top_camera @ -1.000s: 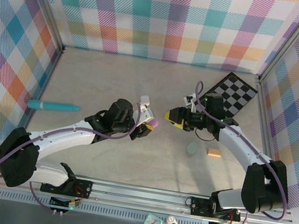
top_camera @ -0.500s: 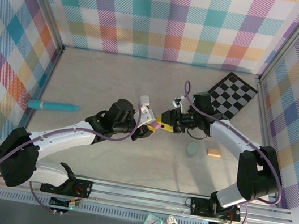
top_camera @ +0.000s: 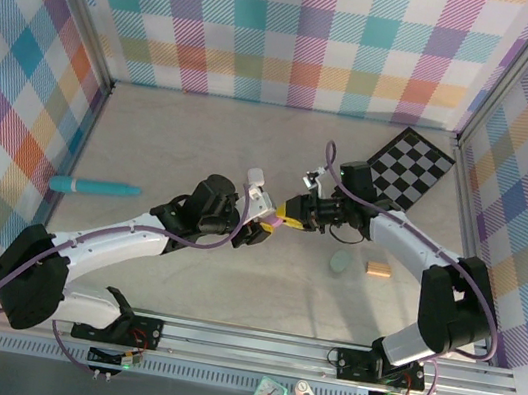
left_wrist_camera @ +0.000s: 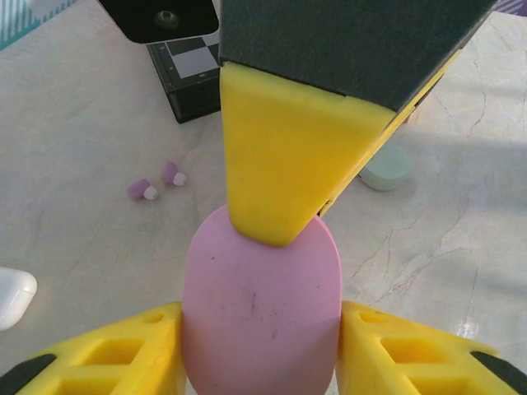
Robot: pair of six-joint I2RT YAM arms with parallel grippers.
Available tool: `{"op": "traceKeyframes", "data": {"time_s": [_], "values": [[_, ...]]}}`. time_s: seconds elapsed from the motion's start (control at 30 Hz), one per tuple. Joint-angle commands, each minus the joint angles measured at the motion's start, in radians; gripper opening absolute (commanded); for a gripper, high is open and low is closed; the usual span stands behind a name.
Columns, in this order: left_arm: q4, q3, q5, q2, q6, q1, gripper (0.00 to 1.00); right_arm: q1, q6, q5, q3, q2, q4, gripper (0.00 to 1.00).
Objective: Insert the wireless bluetooth earbuds into the charging case
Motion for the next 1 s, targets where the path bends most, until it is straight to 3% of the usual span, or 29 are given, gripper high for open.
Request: {"op": "traceKeyframes", "data": {"time_s": [0.0,0.3,0.37,0.47,0.53,0.83,0.97], "values": [[0.074,-0.002,0.008,-0.031,0.015,-0.008,0.39,0.006,0.015,-0.020,0.031,-0.006,0.015,0.19],[0.069,0.011,0.065,-0.007,0.014,-0.009,0.30,0.007,0.016,-0.046,0.042,-0.006,0.021,0.21],[0.069,0.019,0.068,0.000,0.014,-0.009,0.25,0.007,0.003,-0.047,0.047,-0.006,0.005,0.30],[0.072,0.028,0.068,0.005,0.018,-0.007,0.25,0.007,-0.001,-0.040,0.048,-0.006,-0.005,0.44],[0.070,0.034,0.069,0.006,0.020,-0.009,0.25,0.007,0.001,-0.037,0.050,-0.003,-0.005,0.47],[0.079,0.038,0.042,0.010,0.020,-0.009,0.26,0.025,0.007,-0.023,0.050,0.025,-0.006,0.44],[0.086,0.034,0.025,0.007,0.019,-0.009,0.26,0.031,0.015,-0.008,0.049,0.034,-0.001,0.31]]}}
